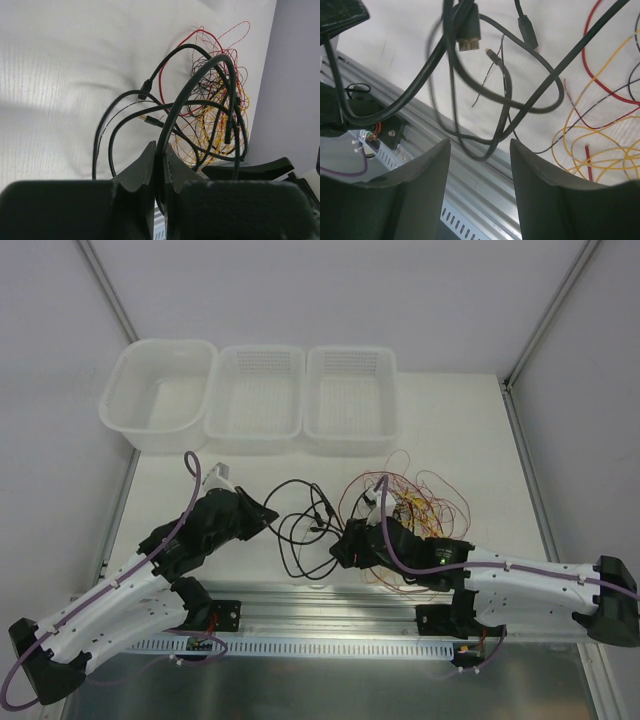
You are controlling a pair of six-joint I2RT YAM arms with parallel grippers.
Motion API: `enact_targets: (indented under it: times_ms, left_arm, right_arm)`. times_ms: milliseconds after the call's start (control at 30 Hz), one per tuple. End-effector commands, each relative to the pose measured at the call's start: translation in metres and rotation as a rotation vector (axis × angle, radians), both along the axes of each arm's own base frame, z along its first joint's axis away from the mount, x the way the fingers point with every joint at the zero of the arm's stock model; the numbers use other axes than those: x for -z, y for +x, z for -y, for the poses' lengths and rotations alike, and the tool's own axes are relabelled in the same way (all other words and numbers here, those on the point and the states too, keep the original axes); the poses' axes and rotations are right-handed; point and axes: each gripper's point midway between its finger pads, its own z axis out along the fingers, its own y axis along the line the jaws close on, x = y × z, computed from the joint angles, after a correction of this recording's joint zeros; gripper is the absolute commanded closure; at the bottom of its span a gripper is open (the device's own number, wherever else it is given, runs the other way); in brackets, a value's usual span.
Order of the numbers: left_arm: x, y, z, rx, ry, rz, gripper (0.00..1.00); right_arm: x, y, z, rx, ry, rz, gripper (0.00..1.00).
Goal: Untangle the cables
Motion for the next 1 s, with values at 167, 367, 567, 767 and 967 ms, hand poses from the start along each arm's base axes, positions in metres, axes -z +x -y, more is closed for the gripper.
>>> enact_targets:
  times_ms: [167,367,567,767,967]
  left_arm:
    - [-0.017,0.008,0.003,-0.057,-0.099,0.055,1.00]
    - [-0.017,0.008,0.001,-0.051,-0.090,0.069,1.00]
    - [-0.047,0.005,0.000,0.000,-0.092,0.161,1.00]
    - [-0.084,0.002,0.001,0.085,-0.052,0.268,1.00]
    - [-0.114,0.006,-0.030,0.081,0.173,0.360,1.00]
  right_arm:
    - [0.002,0.013,-0.004,0.140,0.001,-0.023,0.54]
    - [0.012,0.021,0.007,0.176,-0.107,0.027,0.55]
    - [0.037,0.039,0.049,0.275,-0.285,0.087,0.55]
    - [0.074,0.047,0.060,0.301,-0.313,-0.054,0.55]
    - [0.109,0.049,0.096,0.394,-0.350,-0.238,0.54]
